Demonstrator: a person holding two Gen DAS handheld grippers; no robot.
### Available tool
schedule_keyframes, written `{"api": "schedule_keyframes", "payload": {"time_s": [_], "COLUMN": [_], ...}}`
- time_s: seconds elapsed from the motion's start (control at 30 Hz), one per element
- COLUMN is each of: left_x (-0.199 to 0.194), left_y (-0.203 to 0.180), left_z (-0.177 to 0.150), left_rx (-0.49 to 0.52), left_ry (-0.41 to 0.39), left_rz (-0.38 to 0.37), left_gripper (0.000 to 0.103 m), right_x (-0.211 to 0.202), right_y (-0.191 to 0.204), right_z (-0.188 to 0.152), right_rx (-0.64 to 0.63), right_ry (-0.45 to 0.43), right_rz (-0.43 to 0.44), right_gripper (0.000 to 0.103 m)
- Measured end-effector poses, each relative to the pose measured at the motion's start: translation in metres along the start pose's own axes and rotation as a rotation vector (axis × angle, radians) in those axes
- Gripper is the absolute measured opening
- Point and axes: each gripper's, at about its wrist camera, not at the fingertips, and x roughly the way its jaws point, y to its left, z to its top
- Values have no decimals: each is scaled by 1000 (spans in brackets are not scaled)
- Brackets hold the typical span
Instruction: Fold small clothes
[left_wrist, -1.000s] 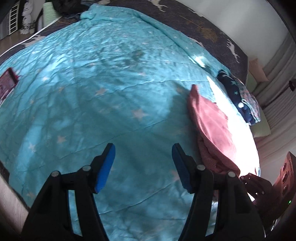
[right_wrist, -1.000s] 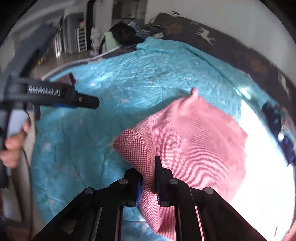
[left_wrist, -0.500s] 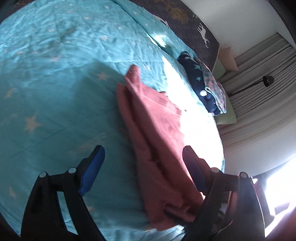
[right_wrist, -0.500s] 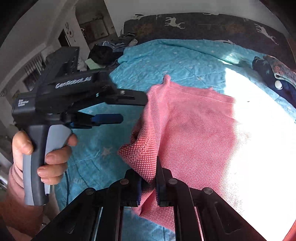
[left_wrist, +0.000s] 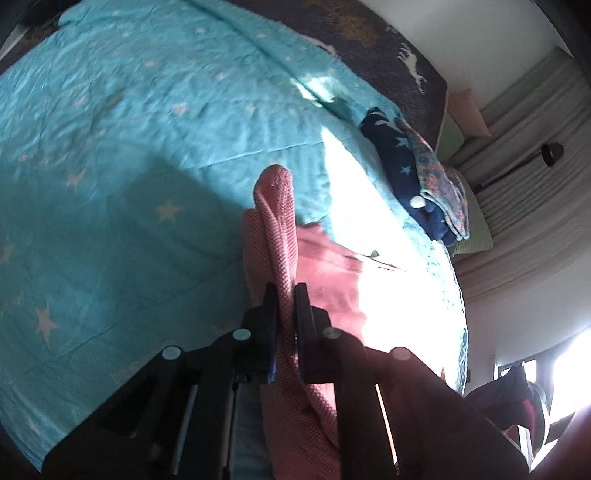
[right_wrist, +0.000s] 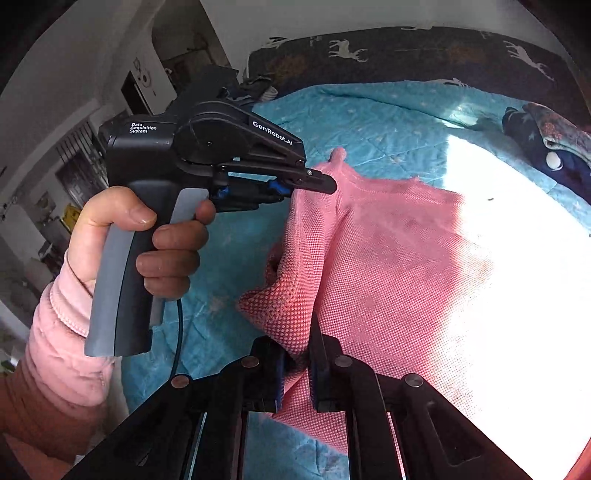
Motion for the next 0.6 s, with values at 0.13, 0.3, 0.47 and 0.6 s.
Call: {"api": "schedule_keyframes", "payload": {"time_s": [0.13,0.3,0.47,0.6], "left_x": [-5,5,26,46], "left_y": [-44,-95,-144,-189], "left_z": [-2,-6,-18,-31], "left_rx": [107,198,268,336], "left_ry": [-25,-7,35,71], "left_rz": [-10,-43,-79,-95], "left_gripper": [9,9,8,8], "right_x": [-18,-49,-81,-104], "right_y": [-11,-30,-67,-94], "right_z": [-4,-15,-31,-44], "right_rx": [11,24,117,175], "right_ry": [-46,-119,-163,-202], "right_rz": [23,-6,-31,-73], "right_gripper": [8,8,8,8]}}
